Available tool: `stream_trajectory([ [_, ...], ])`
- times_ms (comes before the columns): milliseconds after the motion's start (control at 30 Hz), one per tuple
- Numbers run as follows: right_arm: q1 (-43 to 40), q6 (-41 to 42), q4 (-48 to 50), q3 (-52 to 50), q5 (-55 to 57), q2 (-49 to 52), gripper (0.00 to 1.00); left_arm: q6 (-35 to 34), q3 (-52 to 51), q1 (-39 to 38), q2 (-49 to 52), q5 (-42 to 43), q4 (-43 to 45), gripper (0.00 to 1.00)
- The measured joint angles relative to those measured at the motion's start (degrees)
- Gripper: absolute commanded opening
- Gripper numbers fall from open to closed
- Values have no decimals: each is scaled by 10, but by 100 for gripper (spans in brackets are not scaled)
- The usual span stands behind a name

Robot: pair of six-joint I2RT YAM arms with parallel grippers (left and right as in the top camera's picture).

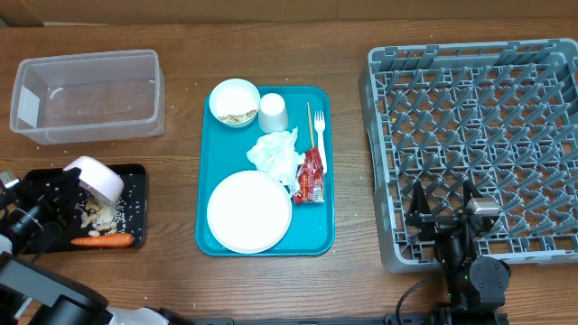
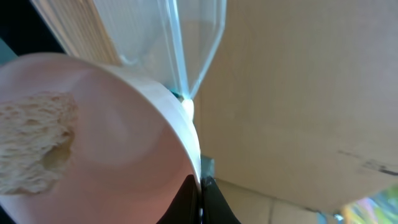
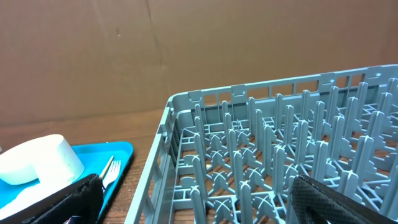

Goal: Sort waste into correct bins and load items into the dishwasher rack
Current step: 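Tilt the bowl to dump rice and shells onto the black tray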

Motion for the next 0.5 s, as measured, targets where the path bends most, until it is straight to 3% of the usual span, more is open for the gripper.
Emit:
stream_trajectory([
  [500,0,0,0,0,0,0,100,5,-1,3,2,26,0,4],
])
